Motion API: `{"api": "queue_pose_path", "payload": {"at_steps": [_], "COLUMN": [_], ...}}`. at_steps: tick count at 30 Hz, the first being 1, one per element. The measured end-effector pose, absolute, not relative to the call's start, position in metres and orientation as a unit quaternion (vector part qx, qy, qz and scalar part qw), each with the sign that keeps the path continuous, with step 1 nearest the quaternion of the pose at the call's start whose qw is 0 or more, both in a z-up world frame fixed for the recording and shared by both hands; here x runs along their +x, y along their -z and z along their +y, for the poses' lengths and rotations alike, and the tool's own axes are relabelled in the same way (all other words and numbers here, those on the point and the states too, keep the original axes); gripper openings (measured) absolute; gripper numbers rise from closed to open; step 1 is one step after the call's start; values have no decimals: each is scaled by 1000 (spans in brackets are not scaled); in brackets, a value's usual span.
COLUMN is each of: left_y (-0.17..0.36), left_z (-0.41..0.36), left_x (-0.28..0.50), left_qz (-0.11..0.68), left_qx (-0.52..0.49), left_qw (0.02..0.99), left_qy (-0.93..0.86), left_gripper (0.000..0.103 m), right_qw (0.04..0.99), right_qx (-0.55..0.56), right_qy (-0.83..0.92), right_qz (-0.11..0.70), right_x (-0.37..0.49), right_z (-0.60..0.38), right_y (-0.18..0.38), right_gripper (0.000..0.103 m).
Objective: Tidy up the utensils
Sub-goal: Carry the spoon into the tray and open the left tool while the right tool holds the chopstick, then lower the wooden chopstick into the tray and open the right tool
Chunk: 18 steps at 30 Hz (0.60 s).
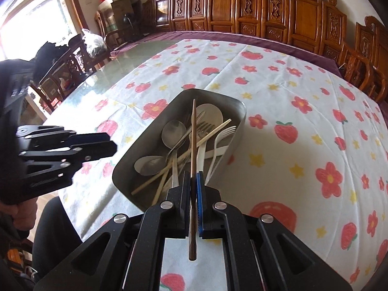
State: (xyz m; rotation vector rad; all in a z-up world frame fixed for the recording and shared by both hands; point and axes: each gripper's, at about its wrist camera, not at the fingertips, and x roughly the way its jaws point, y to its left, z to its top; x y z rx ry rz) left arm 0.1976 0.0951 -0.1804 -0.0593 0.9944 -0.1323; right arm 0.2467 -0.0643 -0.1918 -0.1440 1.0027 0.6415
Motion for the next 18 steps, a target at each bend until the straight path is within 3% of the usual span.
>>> {"api": "queue_pose_path", "payload": {"at_steps": [18], "left_y": [149], "left_z": [119], "left_x": [159], "left_qz": [438], "left_qx": [-29], "left_qw": [898], "left_qy": [25], "left_gripper": [20], "right_qw": [802], "right_qx": [57], "right_qy": [-296], "right_qz": [516], "right_x": [281], "right_z": [-44], "right_y": [233], "right_gripper": [8]}}
